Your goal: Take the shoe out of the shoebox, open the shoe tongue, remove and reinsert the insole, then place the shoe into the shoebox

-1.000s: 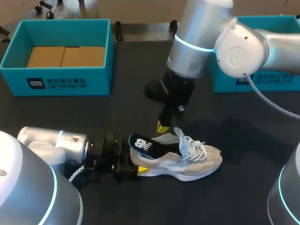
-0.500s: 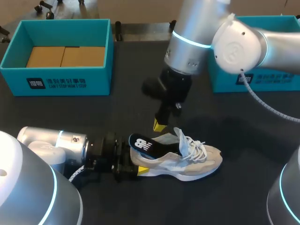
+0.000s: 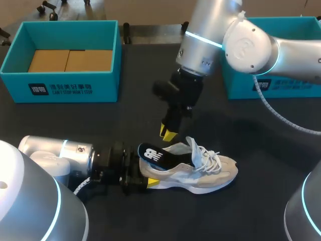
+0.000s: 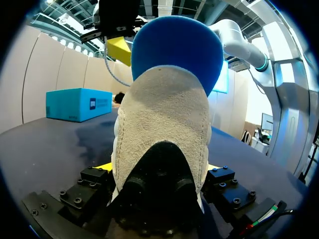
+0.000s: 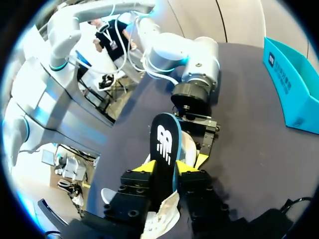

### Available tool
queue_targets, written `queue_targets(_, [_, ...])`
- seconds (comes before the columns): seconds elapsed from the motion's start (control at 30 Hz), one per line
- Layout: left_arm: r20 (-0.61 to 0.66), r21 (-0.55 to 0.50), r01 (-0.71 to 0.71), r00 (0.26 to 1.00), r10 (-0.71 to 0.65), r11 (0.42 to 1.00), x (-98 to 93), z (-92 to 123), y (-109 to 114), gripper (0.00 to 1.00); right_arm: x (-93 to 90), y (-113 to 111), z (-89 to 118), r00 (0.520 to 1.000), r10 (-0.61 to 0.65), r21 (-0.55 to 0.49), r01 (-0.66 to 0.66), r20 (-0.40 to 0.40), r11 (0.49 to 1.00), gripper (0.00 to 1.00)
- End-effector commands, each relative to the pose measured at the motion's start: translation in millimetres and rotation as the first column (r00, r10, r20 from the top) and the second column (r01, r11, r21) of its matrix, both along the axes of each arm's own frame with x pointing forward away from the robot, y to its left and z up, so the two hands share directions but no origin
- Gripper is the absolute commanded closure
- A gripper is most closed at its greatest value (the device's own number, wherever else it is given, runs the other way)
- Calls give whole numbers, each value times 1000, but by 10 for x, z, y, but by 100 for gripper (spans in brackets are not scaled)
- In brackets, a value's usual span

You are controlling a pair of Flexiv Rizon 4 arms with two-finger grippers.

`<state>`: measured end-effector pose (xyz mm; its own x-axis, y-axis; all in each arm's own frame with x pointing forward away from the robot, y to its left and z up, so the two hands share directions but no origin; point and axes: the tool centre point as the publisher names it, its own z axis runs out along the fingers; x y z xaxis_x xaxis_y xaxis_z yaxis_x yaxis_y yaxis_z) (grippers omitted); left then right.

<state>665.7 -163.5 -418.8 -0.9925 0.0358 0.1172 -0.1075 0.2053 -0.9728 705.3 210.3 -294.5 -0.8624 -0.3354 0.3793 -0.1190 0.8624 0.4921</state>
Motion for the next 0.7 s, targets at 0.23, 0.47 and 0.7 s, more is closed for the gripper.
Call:
queue_targets(0.23, [0,1,0,1000,0,1000,-1,-3,-5,100,76,79,-182,996,54,20,-53,-76,998,63])
queue_targets(0.47, [0,1,0,1000,0,1000,-1,-3,-5,100,126,81,-284,987,97,46,-91,-130,995,58])
queue_targets(0.7, [0,1,0,1000,0,1000,-1,-3,-5,100,134,90,-342,975,139,72,-129,-174,989,55])
